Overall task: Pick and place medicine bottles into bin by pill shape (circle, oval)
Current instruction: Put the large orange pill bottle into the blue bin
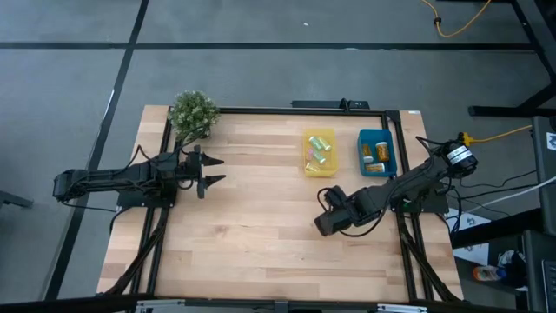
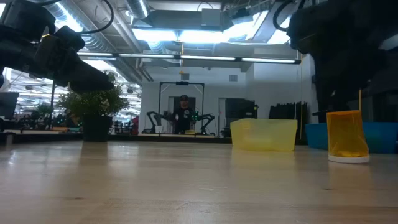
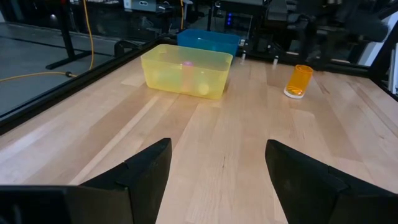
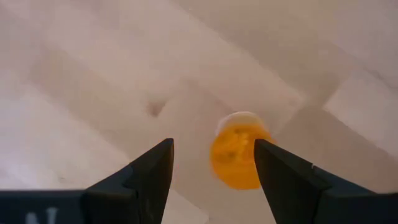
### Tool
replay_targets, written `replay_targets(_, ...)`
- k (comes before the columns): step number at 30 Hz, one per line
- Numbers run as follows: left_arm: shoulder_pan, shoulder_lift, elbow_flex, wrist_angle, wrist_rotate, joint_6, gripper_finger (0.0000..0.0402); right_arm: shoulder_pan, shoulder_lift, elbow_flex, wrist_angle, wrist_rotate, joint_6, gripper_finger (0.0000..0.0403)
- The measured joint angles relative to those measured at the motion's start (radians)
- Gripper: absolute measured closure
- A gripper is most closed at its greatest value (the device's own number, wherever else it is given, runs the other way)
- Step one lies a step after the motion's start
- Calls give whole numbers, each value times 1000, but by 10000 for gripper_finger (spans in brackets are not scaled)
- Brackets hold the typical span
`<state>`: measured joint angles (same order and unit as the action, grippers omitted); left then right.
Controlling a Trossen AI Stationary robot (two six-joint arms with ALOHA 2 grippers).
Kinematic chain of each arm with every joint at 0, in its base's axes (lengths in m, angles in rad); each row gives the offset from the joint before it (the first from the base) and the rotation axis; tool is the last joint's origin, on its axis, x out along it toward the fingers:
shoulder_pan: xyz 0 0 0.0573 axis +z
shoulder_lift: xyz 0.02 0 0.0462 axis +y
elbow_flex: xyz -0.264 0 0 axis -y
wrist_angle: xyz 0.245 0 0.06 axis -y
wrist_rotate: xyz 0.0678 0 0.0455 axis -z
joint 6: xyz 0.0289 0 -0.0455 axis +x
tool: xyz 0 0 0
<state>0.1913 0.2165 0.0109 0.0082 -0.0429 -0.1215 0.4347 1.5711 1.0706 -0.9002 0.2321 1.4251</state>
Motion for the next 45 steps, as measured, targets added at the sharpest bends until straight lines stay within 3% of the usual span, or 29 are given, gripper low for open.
replay_targets(7,0,0,0,0,0,0,147,-1,0,1,32,36,-75,179)
replay_targets(12,0,0,0,0,0,0,147,0,0,1,61,-24,-93,179)
replay_targets(25,0,0,0,0,0,0,147,-11,43,5,69,-61,-113,179)
replay_targets(34,0,0,0,0,0,0,147,-22,61,1,166,-56,-202,179)
replay_targets(45,0,0,0,0,0,0,147,-29,58,-2,155,0,-256,179)
